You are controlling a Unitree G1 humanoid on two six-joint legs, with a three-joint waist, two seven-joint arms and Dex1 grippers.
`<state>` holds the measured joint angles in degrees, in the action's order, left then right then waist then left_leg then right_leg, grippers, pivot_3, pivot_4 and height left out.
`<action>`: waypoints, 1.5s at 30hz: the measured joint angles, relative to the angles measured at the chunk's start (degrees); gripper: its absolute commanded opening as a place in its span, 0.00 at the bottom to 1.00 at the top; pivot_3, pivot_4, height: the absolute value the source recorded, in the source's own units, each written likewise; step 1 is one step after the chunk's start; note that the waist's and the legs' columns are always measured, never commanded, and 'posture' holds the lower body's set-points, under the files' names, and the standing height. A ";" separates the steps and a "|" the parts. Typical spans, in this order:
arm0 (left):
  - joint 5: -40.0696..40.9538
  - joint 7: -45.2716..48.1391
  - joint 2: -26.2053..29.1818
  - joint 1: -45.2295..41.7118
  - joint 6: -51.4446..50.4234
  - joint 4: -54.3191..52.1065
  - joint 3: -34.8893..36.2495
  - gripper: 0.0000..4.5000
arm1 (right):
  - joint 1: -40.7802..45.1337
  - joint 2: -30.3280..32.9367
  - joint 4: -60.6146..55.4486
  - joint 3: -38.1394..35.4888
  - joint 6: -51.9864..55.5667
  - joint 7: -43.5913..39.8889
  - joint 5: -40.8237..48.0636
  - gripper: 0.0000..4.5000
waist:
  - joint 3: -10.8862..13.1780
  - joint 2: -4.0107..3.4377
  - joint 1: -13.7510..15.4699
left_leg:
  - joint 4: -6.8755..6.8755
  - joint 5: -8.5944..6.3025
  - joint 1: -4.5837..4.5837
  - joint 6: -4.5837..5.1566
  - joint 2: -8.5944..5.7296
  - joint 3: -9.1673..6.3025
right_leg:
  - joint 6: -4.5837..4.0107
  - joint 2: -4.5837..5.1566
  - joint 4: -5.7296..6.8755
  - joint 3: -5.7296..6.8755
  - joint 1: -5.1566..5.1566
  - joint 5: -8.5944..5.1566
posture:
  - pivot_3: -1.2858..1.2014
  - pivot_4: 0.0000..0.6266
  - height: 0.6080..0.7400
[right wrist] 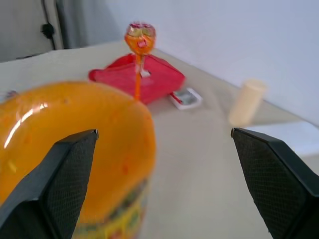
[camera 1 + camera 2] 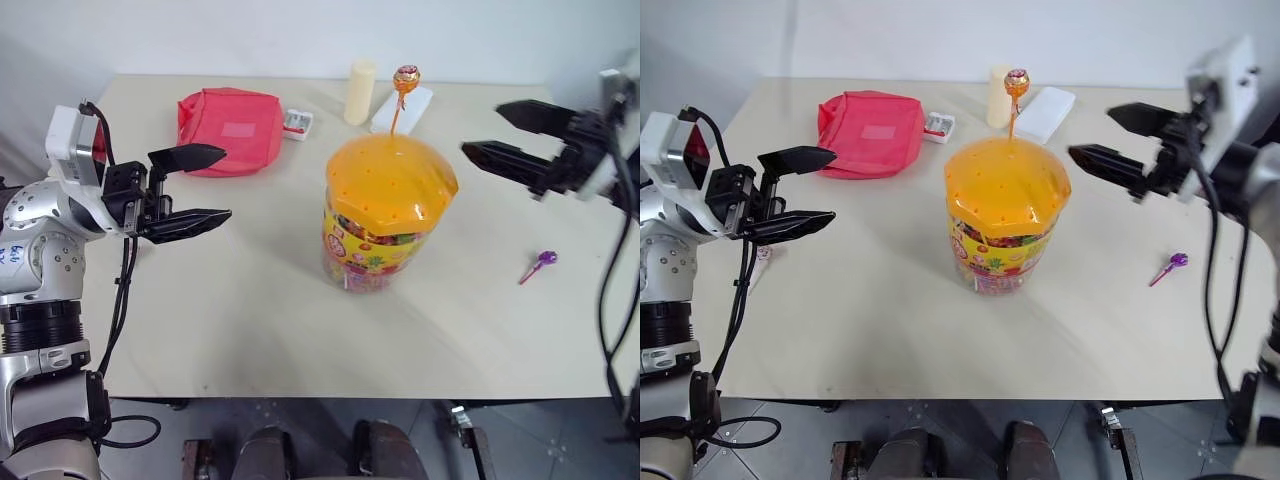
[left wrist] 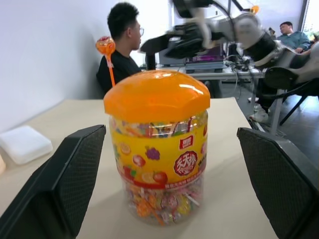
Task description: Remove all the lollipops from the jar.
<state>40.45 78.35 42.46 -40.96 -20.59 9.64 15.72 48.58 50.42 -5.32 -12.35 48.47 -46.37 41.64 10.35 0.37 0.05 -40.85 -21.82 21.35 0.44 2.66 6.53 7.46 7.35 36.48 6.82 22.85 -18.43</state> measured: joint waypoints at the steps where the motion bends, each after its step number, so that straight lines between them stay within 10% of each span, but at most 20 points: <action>1: 0.03 -0.16 -0.08 0.13 0.01 -0.20 0.07 1.00 | 2.42 -1.13 2.43 1.83 -0.07 -0.32 -0.71 0.99 | 0.00 0.00 -0.15 | 0.01 0.00 0.01 0.00 0.00 0.02 | 0.00 0.00 0.00 0.00 0.03 0.00 | 0.52 0.24 1.00; 14: 1.91 -4.71 0.75 7.14 -1.15 -8.34 4.27 1.00 | 23.72 -13.99 27.31 15.06 0.10 -9.70 -9.57 0.99 | 0.00 0.00 -2.13 | 0.26 0.00 0.19 0.00 -0.03 0.22 | -0.03 0.14 0.42 0.10 0.69 -0.01 | 0.52 0.24 1.00; 28: 2.99 -7.68 1.12 10.12 -1.63 -11.59 6.15 1.00 | 29.13 -18.89 32.59 14.55 -3.45 -12.25 -12.91 0.02 | 0.00 0.00 -2.26 | 0.27 0.00 0.20 0.00 -0.03 0.22 | -0.04 0.15 0.42 0.11 0.70 -0.01 | 0.52 0.24 1.00; 45: 2.43 -5.74 1.15 3.55 -1.38 -6.34 2.70 1.00 | 38.37 -9.44 40.11 8.46 -8.01 0.95 -22.17 0.01 | 0.00 0.00 -2.26 | 0.37 0.00 0.21 0.00 -0.08 0.26 | -0.04 0.19 0.40 0.11 0.72 -0.01 | 0.52 0.24 1.00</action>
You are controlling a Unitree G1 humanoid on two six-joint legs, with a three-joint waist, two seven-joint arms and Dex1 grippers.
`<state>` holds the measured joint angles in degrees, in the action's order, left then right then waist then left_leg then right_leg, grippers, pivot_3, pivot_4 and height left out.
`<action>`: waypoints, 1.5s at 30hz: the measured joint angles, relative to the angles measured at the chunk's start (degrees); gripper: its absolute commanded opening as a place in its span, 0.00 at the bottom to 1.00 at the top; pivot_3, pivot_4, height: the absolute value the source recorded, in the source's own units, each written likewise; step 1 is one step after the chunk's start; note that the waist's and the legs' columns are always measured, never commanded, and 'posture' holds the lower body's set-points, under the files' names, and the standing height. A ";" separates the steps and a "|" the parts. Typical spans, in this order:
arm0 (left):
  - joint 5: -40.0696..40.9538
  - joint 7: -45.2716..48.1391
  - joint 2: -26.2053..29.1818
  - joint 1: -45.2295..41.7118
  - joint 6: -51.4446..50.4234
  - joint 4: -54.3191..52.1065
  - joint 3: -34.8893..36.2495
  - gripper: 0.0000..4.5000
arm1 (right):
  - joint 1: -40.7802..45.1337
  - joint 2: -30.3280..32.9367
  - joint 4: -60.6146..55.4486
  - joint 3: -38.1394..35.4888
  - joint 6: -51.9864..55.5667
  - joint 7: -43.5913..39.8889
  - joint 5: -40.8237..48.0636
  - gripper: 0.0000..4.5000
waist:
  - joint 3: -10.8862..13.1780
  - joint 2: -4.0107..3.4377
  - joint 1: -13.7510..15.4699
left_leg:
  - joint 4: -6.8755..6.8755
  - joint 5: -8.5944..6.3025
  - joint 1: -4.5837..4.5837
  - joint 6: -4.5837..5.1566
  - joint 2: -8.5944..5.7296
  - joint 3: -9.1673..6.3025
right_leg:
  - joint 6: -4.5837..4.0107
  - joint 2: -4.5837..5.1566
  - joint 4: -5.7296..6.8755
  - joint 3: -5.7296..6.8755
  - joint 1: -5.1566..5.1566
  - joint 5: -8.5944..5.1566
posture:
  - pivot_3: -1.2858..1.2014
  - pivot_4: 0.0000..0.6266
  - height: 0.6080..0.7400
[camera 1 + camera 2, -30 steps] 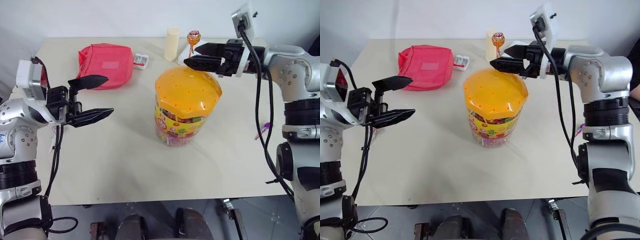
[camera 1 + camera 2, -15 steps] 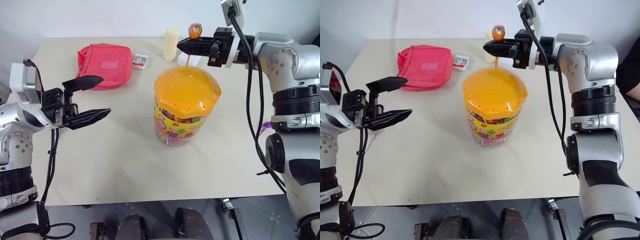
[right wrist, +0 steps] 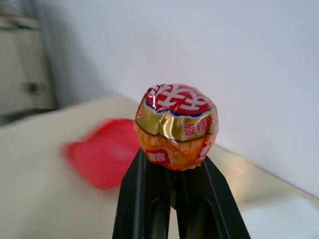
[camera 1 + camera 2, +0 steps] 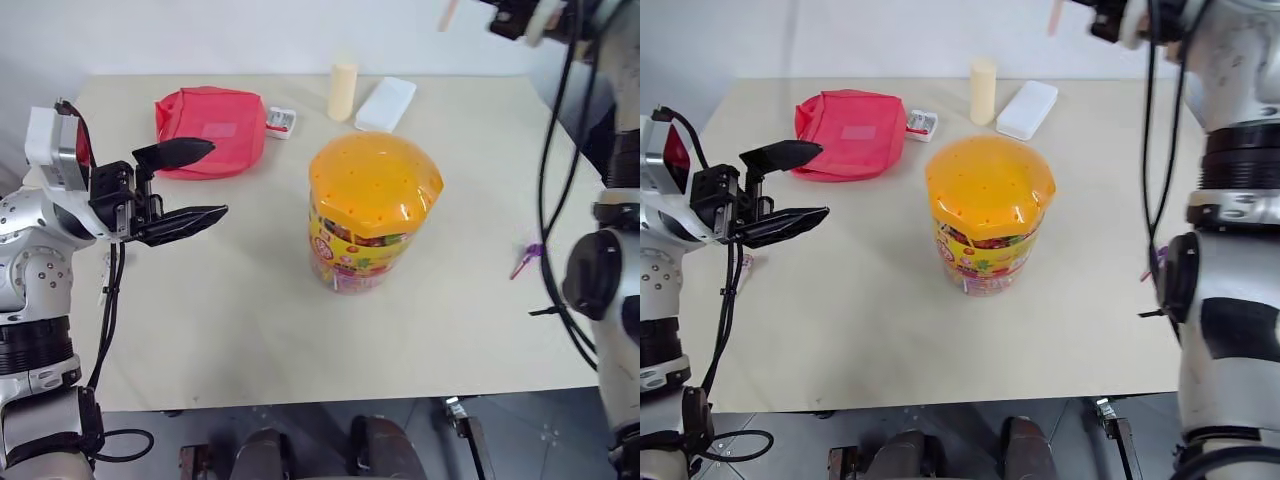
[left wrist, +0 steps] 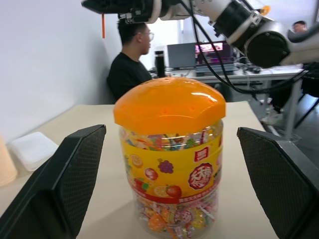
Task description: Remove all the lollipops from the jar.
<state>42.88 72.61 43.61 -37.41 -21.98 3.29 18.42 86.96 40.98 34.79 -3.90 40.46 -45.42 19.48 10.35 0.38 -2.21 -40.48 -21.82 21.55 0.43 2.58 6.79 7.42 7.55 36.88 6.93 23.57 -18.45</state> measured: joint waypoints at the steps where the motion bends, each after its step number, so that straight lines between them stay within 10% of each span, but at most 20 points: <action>1: -0.12 0.24 0.04 -0.57 0.02 0.10 -0.18 1.00 | -0.09 1.73 1.45 0.38 0.27 0.74 -1.57 0.01 | 0.00 0.00 0.00 | 0.02 0.00 0.00 0.00 0.00 0.02 | 0.00 0.00 -0.01 0.00 0.01 0.00 | 0.52 0.24 1.00; 12: -0.75 1.98 -0.73 -2.39 0.79 2.44 -1.92 1.00 | -27.12 9.90 5.13 3.26 3.15 3.00 -11.04 0.01 | 0.23 -0.41 -0.55 | 0.18 0.01 -0.01 -0.01 -0.03 0.33 | 0.00 0.08 -0.06 -0.12 0.18 0.00 | 0.52 0.24 1.00; 29: -0.69 0.29 -0.25 0.99 -0.03 0.94 -2.55 1.00 | -22.70 0.04 28.46 0.03 -10.98 11.92 -14.18 0.01 | 0.30 -0.55 -1.20 | 0.17 0.05 -0.06 -0.06 0.04 0.15 | -0.07 0.03 0.01 -0.05 0.10 -0.04 | 0.52 0.24 1.00; 41: 0.13 -2.30 2.29 7.82 -4.47 -3.45 -0.14 1.00 | -23.35 1.35 23.67 -0.08 -8.63 7.14 -14.79 0.94 | 0.31 -0.56 -0.98 | 0.18 0.05 -0.06 -0.06 0.04 0.12 | -0.07 0.04 0.02 -0.06 0.10 -0.04 | 0.52 0.24 1.00; 45: 0.32 -2.46 2.37 8.90 -4.96 -3.36 0.92 1.00 | -28.09 5.02 12.12 -1.25 -3.21 3.53 -12.94 0.99 | 0.31 -0.56 -0.77 | 0.19 0.05 -0.05 -0.06 0.04 0.10 | -0.07 0.04 0.02 -0.04 0.10 -0.04 | 0.52 0.24 1.00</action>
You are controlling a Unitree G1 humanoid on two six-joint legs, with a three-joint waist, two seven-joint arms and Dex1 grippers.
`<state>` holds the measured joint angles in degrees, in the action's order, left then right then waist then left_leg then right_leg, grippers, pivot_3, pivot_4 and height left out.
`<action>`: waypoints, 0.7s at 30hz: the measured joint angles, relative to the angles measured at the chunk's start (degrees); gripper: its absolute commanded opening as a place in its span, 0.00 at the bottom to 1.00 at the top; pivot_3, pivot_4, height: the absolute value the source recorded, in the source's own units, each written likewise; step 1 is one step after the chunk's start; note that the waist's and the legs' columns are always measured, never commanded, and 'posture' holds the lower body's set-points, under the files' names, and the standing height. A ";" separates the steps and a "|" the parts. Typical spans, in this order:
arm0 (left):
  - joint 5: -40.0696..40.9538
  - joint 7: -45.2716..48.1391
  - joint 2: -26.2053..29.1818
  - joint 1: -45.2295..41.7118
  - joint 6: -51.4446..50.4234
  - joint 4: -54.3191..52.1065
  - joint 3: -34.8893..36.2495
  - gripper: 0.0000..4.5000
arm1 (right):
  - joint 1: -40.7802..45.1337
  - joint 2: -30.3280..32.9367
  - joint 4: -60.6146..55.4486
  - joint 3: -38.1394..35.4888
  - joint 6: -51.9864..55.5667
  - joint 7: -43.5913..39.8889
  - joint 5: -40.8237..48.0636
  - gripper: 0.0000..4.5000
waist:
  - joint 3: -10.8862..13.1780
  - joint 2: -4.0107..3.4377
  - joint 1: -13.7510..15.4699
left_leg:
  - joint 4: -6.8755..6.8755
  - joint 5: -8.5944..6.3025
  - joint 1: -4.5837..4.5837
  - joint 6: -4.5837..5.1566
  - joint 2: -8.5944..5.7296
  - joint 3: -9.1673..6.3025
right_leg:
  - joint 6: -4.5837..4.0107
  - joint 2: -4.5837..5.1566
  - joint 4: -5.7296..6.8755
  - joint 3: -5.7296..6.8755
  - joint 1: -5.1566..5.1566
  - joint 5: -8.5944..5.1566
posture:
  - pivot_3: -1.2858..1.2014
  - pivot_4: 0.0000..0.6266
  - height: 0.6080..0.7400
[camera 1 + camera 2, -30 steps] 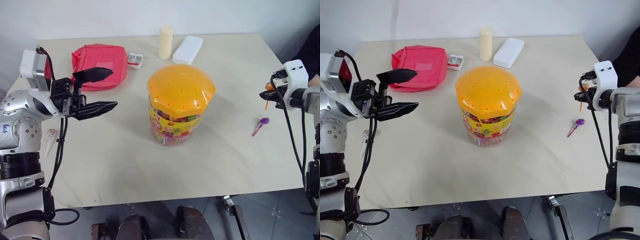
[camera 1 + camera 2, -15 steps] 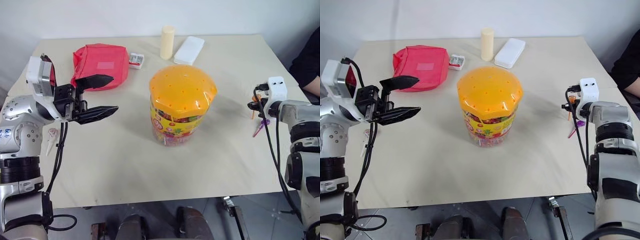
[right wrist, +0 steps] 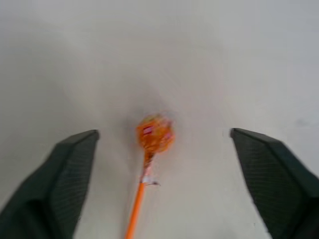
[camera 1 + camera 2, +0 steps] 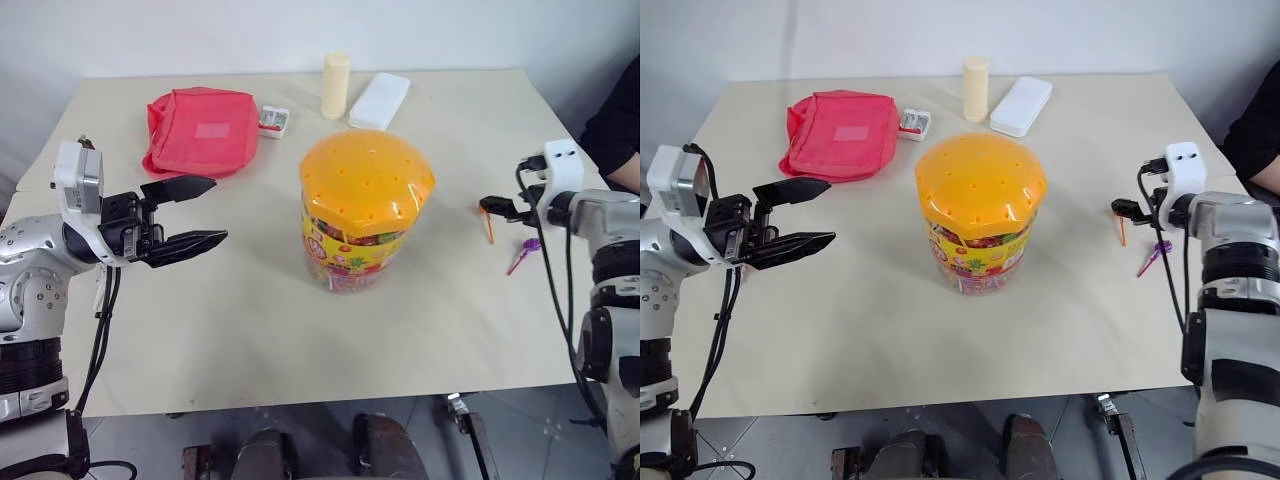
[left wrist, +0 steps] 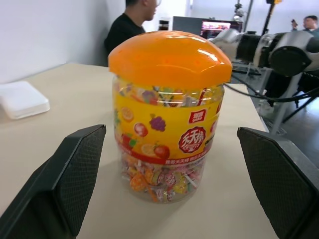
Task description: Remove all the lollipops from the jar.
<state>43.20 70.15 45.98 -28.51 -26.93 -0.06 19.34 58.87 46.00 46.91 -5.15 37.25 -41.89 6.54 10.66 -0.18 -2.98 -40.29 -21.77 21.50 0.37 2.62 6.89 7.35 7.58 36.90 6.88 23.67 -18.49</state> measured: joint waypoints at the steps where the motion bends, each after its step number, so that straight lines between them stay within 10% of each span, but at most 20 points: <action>1: 0.03 -0.09 0.10 0.24 -0.28 0.11 0.16 1.00 | -2.15 1.26 -4.21 -0.22 1.98 -1.44 0.90 0.99 | 0.00 0.00 0.06 | 0.00 0.00 0.00 0.00 0.00 0.00 | 0.00 0.00 0.00 0.00 0.00 0.00 | 0.52 0.24 1.00; 14: -2.16 -6.36 -3.43 8.27 -0.01 4.97 0.97 1.00 | -39.32 1.86 -55.69 -12.83 4.31 -20.61 23.21 0.99 | -0.04 0.11 1.77 | -0.15 0.00 -0.08 -0.01 0.00 0.04 | 0.00 -0.05 0.00 -0.01 -0.11 0.00 | 0.52 0.24 1.00; 21: -1.47 -9.19 -6.19 13.93 -0.52 1.23 2.67 1.00 | -51.80 -1.34 -55.60 -5.97 -13.80 -24.10 17.08 0.99 | -0.11 0.26 2.95 | -0.57 -0.02 -0.08 0.02 0.01 0.05 | 0.04 -0.02 0.00 -0.05 -0.29 0.02 | 0.52 0.24 1.00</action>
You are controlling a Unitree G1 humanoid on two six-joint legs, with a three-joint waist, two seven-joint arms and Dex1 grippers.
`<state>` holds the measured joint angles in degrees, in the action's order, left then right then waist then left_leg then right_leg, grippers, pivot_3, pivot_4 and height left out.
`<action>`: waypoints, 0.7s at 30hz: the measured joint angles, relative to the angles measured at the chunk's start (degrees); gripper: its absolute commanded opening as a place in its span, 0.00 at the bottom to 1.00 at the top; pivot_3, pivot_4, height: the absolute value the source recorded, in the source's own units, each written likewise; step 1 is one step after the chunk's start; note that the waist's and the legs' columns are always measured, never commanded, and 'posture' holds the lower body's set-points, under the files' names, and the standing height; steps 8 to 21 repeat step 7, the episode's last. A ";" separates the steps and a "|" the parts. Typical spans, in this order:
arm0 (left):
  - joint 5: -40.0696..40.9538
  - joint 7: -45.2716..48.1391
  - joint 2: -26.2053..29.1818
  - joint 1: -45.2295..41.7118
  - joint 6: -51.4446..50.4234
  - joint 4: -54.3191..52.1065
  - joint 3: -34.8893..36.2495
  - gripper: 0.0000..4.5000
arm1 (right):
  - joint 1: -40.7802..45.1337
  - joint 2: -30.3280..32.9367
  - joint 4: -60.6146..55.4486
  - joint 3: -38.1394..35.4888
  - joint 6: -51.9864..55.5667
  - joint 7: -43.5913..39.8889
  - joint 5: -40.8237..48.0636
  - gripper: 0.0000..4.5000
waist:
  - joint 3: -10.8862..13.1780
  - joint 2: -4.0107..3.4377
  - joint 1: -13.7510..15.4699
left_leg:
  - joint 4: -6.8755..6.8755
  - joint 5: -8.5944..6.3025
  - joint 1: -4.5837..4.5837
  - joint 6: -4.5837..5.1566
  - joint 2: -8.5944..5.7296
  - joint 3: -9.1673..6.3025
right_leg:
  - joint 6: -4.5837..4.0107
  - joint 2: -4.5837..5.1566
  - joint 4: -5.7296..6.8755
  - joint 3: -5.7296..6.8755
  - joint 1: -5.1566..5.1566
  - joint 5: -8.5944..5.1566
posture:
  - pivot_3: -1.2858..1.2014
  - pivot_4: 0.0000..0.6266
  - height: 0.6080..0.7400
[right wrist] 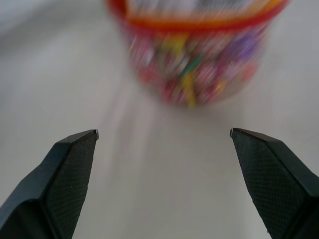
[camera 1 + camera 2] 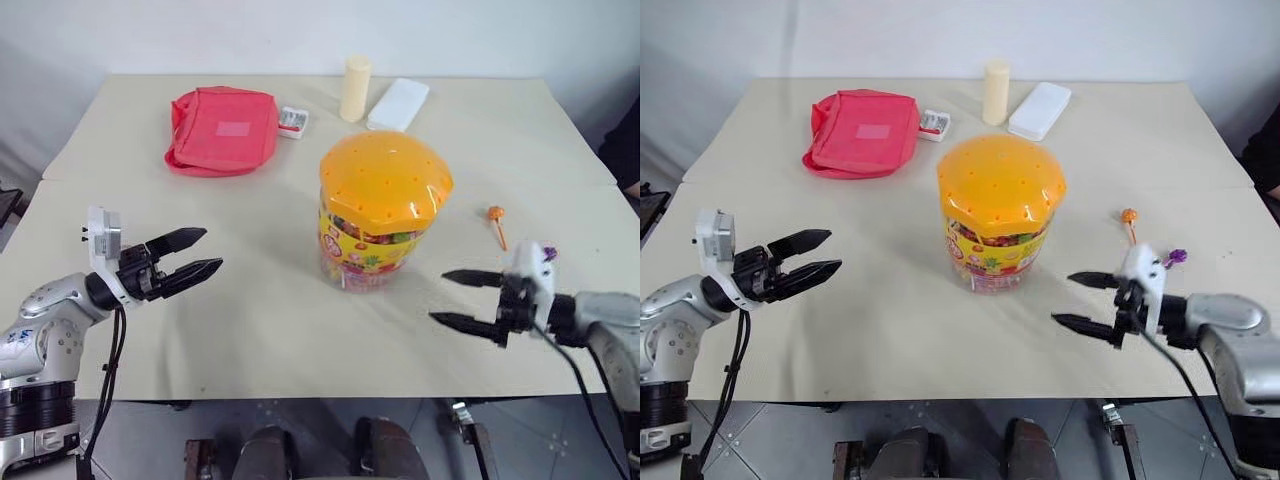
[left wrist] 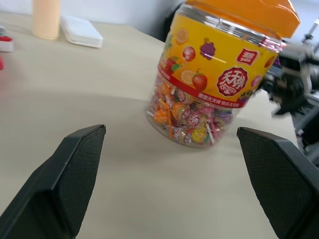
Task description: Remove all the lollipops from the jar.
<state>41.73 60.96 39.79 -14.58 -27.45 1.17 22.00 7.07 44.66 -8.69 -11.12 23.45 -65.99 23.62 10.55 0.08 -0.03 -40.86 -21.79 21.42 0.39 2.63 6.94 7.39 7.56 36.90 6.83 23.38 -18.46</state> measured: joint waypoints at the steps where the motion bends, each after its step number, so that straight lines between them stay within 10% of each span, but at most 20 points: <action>1: 0.16 -0.67 -0.37 1.01 -0.13 -1.06 0.34 1.00 | -0.39 -0.74 1.65 0.16 -1.22 1.02 -0.76 0.99 | -0.01 0.01 -0.03 | -0.02 0.00 -0.01 0.00 0.01 0.00 | 0.00 0.00 0.05 -0.01 0.01 0.00 | 0.52 0.24 1.00; 21: 1.11 -4.15 -1.52 6.09 -0.24 -6.13 2.60 1.00 | -4.19 -3.76 3.48 0.19 -3.53 5.29 -2.04 0.99 | -0.05 0.07 0.06 | -0.02 0.00 -0.03 0.00 0.04 -0.04 | -0.01 -0.01 0.06 0.01 -0.01 0.00 | 0.52 0.24 1.00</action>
